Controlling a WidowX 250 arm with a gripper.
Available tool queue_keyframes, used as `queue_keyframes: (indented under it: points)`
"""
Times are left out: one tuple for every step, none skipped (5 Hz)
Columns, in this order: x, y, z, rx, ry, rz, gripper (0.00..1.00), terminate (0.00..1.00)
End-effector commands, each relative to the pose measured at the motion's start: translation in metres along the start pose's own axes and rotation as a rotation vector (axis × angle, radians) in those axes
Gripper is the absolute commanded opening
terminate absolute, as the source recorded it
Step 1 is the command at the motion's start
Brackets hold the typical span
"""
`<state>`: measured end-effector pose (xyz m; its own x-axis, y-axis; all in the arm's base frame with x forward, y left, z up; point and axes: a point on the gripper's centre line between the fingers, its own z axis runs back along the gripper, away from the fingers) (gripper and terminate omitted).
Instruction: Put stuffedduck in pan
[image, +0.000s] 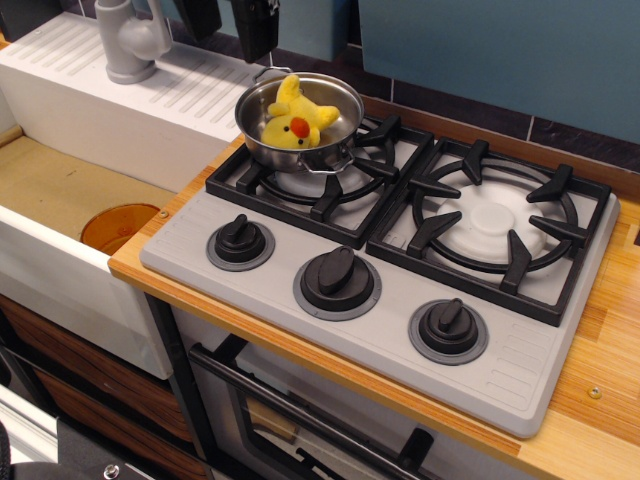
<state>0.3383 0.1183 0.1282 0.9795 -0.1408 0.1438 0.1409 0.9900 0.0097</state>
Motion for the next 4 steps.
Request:
queue_keyframes:
  points:
    - [0.0079,0.0009,0.0207,0.032,-0.049,-0.013,1.0,0.0]
    - [0.0089,0.0028,0.0198,0.013,-0.046,-0.01,1.0,0.0]
    - [0.0114,0.0028,0.022,0.013,-0.031,0.002,1.0,0.0]
    - [0.014,0.0008,0.0209,0.089,-0.03,0.006,1.0,1.0]
